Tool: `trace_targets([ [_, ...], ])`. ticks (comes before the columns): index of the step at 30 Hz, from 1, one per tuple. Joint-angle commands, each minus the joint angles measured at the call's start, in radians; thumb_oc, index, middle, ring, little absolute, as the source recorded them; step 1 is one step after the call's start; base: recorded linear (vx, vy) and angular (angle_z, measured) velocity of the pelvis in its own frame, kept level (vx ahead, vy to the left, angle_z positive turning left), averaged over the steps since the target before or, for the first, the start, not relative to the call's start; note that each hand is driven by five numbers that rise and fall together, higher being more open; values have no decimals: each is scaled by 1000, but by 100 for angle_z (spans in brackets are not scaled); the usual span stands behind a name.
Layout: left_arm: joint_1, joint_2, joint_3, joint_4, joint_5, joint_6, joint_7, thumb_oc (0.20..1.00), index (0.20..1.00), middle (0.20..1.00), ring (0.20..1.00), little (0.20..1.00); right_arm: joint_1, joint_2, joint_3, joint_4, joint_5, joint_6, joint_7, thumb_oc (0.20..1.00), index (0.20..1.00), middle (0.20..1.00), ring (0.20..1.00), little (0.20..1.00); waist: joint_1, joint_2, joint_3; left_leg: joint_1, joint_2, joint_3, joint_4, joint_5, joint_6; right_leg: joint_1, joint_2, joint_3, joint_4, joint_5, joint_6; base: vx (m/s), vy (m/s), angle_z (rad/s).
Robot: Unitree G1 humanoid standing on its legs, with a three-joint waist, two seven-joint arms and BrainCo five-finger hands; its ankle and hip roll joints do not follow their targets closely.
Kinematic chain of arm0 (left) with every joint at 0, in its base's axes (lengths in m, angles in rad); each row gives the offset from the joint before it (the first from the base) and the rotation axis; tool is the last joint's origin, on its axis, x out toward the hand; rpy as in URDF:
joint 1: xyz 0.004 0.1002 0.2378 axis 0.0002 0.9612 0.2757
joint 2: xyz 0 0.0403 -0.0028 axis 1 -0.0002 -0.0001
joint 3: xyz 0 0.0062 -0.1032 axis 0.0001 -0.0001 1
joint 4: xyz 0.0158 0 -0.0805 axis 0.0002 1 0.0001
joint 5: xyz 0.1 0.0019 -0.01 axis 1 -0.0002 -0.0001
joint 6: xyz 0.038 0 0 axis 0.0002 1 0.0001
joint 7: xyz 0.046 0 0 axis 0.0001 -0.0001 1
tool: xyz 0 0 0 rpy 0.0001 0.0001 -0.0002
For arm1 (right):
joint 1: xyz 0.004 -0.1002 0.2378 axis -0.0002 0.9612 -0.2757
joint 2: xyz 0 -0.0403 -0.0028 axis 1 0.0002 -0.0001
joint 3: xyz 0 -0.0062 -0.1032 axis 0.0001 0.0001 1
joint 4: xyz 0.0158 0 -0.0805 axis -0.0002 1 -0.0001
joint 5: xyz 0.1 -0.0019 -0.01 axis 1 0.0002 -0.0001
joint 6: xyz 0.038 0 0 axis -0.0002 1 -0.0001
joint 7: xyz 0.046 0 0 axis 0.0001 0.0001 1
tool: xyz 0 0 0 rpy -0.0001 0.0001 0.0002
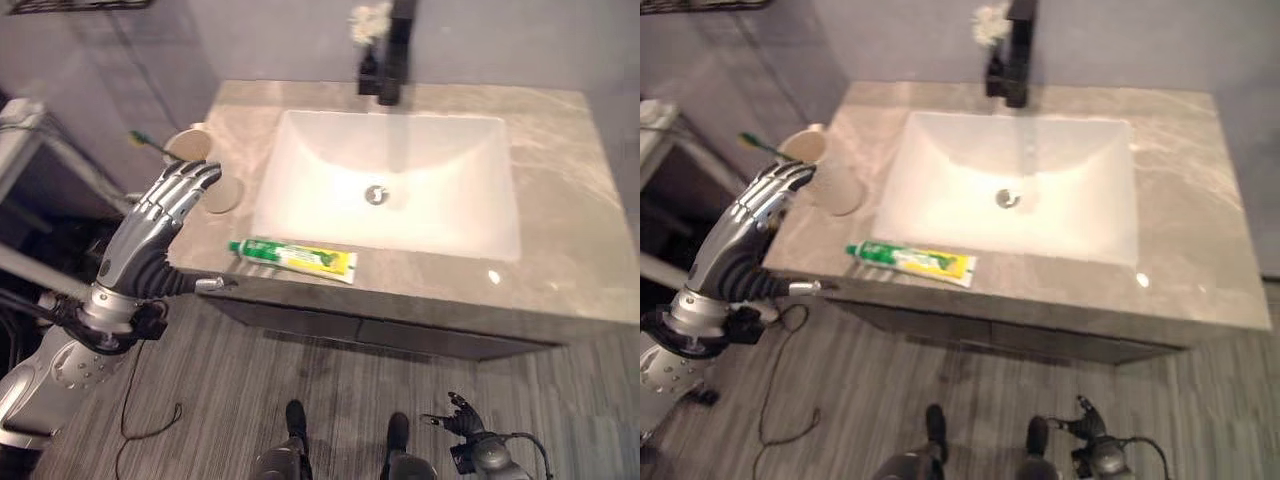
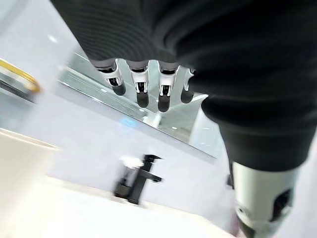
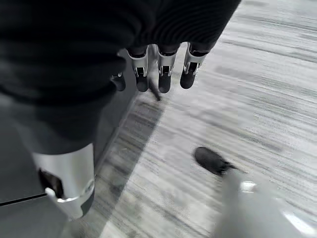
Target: Put brush and paste in cup on sink, flatten towel.
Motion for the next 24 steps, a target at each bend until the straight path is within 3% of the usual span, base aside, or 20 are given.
trace_targets([
  [1,-11,16,8,1,-37,-36,23,1000,1000,1000,1000,1000,-23,-31,17,-2,-39,-6,0,1000,1000,1000,1000,1000,22,-15,26,33,22,28,46,-44,-44,19,-63,-12,33,25,69,3,14,-40],
  [3,-6,20,-25,19,-48,-37,-8,1000,1000,1000,1000,1000,-19,-34,-9,31,-62,4,-10,1000,1000,1000,1000,1000,-12,-20,34,45,25,77,42,-56,-38,-11,-63,33,16,52,80,13,111,-21],
  [8,25,28,-14,78,-64,-18,-42,1000,1000,1000,1000,1000,-4,-27,-65,111,-46,13,-15,1000,1000,1000,1000,1000,-37,-31,43,60,26,140,29,-65,-36,-64,-58,89,7,80,99,15,60,-78],
  [17,29,4,-5,185,-57,6,-68,1000,1000,1000,1000,1000,14,-21,-90,88,-17,1,-8,1000,1000,1000,1000,1000,-49,-38,34,53,27,159,13,-60,-39,-95,-52,97,1,96,105,4,3,-2],
  [24,20,18,69,210,-60,15,-57,1000,1000,1000,1000,1000,11,-23,-94,83,-8,1,1,1000,1000,1000,1000,1000,-49,-41,31,48,27,158,9,-59,-41,-105,-55,90,1,102,105,20,5,-5],
])
